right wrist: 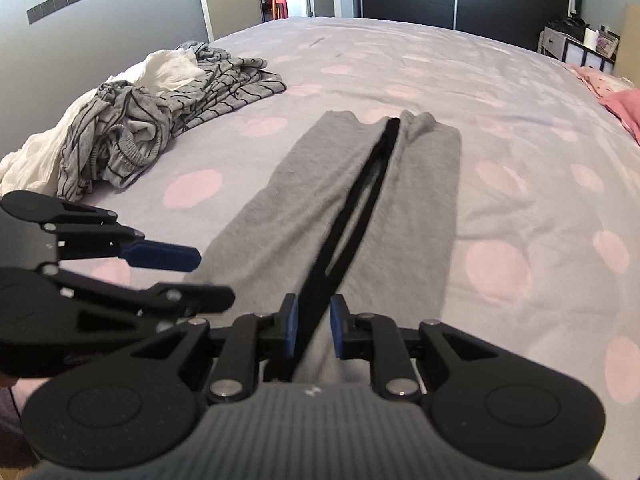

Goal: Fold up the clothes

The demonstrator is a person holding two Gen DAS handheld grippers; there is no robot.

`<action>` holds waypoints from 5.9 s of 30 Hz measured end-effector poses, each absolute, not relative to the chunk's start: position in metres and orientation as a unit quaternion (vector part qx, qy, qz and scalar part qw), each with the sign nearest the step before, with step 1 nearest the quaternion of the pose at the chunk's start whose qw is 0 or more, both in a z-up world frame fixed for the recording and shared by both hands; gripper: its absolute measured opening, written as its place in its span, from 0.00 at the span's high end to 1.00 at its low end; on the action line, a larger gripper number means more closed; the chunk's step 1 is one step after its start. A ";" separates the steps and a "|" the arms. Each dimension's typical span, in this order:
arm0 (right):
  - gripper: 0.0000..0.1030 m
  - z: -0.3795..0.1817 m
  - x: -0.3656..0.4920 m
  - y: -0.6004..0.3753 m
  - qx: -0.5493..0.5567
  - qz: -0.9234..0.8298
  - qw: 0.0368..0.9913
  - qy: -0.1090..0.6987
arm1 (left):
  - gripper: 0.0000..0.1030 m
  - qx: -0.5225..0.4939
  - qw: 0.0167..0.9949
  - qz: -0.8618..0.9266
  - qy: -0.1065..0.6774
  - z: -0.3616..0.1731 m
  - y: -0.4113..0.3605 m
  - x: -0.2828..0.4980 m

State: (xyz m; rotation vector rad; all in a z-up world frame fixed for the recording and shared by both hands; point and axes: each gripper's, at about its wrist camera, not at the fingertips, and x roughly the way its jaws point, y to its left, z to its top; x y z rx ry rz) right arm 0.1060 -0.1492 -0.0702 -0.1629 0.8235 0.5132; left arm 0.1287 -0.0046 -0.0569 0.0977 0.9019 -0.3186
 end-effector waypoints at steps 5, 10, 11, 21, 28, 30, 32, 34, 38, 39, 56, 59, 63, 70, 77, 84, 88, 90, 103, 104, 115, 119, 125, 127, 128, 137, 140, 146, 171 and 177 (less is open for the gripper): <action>0.81 -0.078 0.128 -0.134 -0.081 0.244 0.881 0.397 | 0.66 0.032 0.890 -0.126 0.437 -0.066 0.007 0.153; 0.81 -0.085 0.144 -0.128 -0.082 0.241 0.884 0.393 | 0.66 0.033 0.893 -0.124 0.431 -0.068 0.015 0.171; 0.81 -0.087 0.146 -0.129 -0.083 0.239 0.884 0.393 | 0.66 0.030 0.893 -0.124 0.432 -0.069 0.018 0.174; 0.81 -0.097 0.168 -0.125 -0.069 0.254 0.883 0.390 | 0.67 0.017 0.885 -0.129 0.446 -0.086 0.021 0.186; 0.96 -0.101 0.169 -0.126 -0.076 0.229 0.883 0.402 | 0.67 0.007 0.888 -0.124 0.442 -0.082 0.024 0.187; 0.96 -0.100 0.167 -0.127 -0.079 0.220 0.882 0.410 | 0.67 0.007 0.889 -0.125 0.440 -0.080 0.023 0.186; 0.96 -0.103 0.168 -0.128 -0.076 0.222 0.879 0.416 | 0.67 0.012 0.890 -0.125 0.439 -0.080 0.021 0.185; 0.93 -0.104 0.170 -0.127 -0.074 0.230 0.876 0.418 | 0.67 0.021 0.889 -0.125 0.440 -0.080 0.018 0.184; 0.76 -0.092 0.167 -0.134 -0.054 0.236 0.882 0.404 | 0.66 0.022 0.893 -0.126 0.432 -0.075 0.017 0.178; 0.70 -0.087 0.165 -0.137 -0.052 0.236 0.887 0.393 | 0.65 0.018 0.894 -0.126 0.429 -0.073 0.018 0.178; 0.80 -0.092 0.173 -0.139 -0.085 0.205 0.900 0.374 | 0.61 0.019 0.890 -0.124 0.439 -0.077 0.013 0.180; 0.80 -0.094 0.178 -0.136 -0.083 0.207 0.900 0.375 | 0.61 0.021 0.888 -0.125 0.443 -0.080 0.012 0.182; 0.80 -0.099 0.190 -0.136 -0.080 0.182 0.902 0.383 | 0.61 0.021 0.885 -0.126 0.447 -0.084 0.012 0.183; 0.95 -0.110 0.204 -0.148 -0.028 0.188 0.890 0.415 | 0.61 0.017 0.885 -0.127 0.448 -0.085 0.012 0.183; 0.96 -0.101 0.195 -0.130 -0.048 0.219 0.888 0.402 | 0.61 0.017 0.885 -0.129 0.447 -0.083 0.011 0.183; 0.62 -0.101 0.197 -0.133 -0.045 0.214 0.883 0.414 | 0.59 0.016 0.889 -0.137 0.436 -0.071 0.008 0.182; 0.58 -0.081 0.195 -0.148 -0.029 0.219 0.888 0.404 | 0.53 -0.002 0.892 -0.153 0.424 -0.055 0.012 0.190; 0.58 -0.074 0.198 -0.157 -0.026 0.220 0.889 0.401 | 0.49 -0.019 0.893 -0.166 0.417 -0.049 0.018 0.198; 0.53 -0.082 0.278 -0.224 0.028 0.231 0.865 0.446 | 0.45 -0.074 0.874 -0.208 0.432 -0.067 0.051 0.289; 0.51 -0.085 0.285 -0.224 0.028 0.233 0.862 0.449 | 0.45 -0.074 0.874 -0.207 0.433 -0.072 0.052 0.295; 0.48 -0.115 0.356 -0.219 0.073 0.269 0.836 0.473 | 0.47 -0.085 0.855 -0.261 0.439 -0.105 0.054 0.344; 0.48 -0.122 0.379 -0.216 0.094 0.287 0.828 0.473 | 0.50 -0.093 0.849 -0.279 0.439 -0.109 0.052 0.362; 0.48 -0.131 0.412 -0.214 0.140 0.297 0.816 0.476 | 0.51 -0.110 0.846 -0.292 0.433 -0.116 0.051 0.390; 0.50 -0.132 0.420 -0.213 0.153 0.297 0.815 0.474 | 0.52 -0.117 0.845 -0.293 0.431 -0.118 0.050 0.398; 0.51 -0.132 0.424 -0.212 0.156 0.297 0.815 0.473 | 0.55 -0.119 0.846 -0.293 0.429 -0.118 0.049 0.402; 0.84 -0.104 0.422 -0.206 0.116 0.351 0.815 0.446 | 0.92 -0.086 0.858 -0.329 0.384 -0.093 0.047 0.398; 0.85 -0.079 0.406 -0.208 0.100 0.381 0.816 0.424 | 0.93 -0.071 0.861 -0.351 0.362 -0.070 0.046 0.381; 0.85 -0.021 0.350 -0.208 0.034 0.447 0.808 0.382 | 0.93 -0.016 0.857 -0.390 0.337 -0.023 0.046 0.336; 0.83 -0.079 0.158 -0.232 -0.131 0.505 0.738 0.428 | 0.92 0.197 0.756 -0.479 0.400 -0.060 0.022 0.159; 0.68 -0.075 0.146 -0.229 -0.154 0.506 0.726 0.439 | 0.75 0.221 0.733 -0.496 0.409 -0.052 0.017 0.143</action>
